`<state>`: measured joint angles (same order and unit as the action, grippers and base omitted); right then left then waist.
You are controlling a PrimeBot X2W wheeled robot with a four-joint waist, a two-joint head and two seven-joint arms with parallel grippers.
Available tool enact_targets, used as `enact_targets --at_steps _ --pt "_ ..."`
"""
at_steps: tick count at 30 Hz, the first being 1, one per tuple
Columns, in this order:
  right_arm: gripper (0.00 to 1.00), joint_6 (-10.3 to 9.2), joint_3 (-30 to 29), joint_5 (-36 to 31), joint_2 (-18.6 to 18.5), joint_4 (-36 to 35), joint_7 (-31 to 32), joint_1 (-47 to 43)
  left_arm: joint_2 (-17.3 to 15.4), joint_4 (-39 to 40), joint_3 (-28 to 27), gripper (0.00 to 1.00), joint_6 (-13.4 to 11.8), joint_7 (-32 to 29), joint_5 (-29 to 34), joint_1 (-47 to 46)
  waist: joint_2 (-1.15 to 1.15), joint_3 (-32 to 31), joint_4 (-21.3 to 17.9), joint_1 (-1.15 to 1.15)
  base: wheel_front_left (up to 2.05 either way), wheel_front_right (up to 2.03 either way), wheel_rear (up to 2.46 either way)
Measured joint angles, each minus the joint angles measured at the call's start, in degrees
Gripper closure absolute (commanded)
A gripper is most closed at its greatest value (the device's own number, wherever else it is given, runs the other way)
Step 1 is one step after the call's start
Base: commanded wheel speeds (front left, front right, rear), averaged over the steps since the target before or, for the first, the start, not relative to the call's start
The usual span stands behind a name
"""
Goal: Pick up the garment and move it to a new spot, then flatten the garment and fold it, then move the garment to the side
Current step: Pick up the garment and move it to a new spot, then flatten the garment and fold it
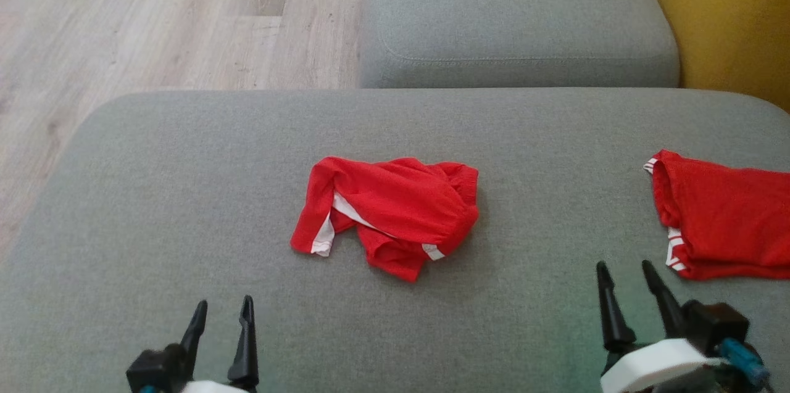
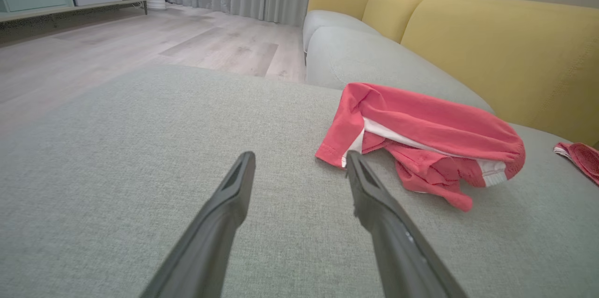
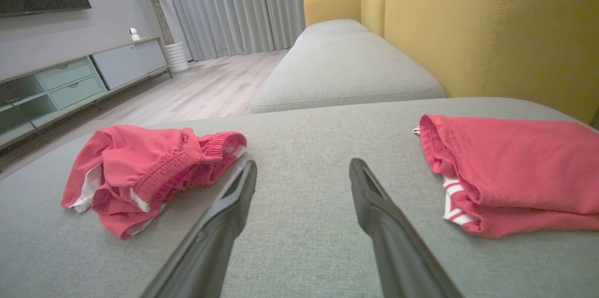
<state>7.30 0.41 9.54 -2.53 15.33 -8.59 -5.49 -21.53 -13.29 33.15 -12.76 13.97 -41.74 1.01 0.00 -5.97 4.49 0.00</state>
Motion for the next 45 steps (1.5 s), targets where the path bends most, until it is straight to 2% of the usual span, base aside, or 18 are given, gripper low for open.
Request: enact_targets --at_steps 4,14,20,40,45 --pt "0.0 0.0 1.56 0.67 0.01 0.48 -0.21 -0.92 0.99 0.67 -0.19 0.0 -0.86 0.25 1.19 0.79 0.0 -0.3 0.35 0.0 0.0 0.0 0.0" --pt "0.0 0.0 3.04 1.14 0.01 1.66 -0.48 -1.14 2.08 0.55 -1.56 0.0 -0.76 0.25 2.08 0.85 0.0 -0.66 -0.19 0.0 0.0 0.0 0.0" --pt "0.0 0.0 3.09 1.14 0.01 1.88 -0.48 -1.1 2.4 0.49 -1.99 0.0 0.16 0.26 2.48 0.86 0.0 -0.64 -0.12 0.0 0.0 0.0 0.0" --pt "0.0 0.0 2.47 1.01 0.01 1.6 -0.47 -1.04 3.14 -0.26 -3.22 0.0 0.25 0.3 3.19 1.87 0.0 0.7 -0.23 0.0 0.0 0.0 0.0" --pt "0.0 0.0 2.5 0.44 0.01 0.42 -0.21 -0.64 3.89 -1.05 -1.42 0.0 1.75 -0.3 4.26 1.21 0.0 2.58 -1.03 0.0 0.0 0.0 0.0"
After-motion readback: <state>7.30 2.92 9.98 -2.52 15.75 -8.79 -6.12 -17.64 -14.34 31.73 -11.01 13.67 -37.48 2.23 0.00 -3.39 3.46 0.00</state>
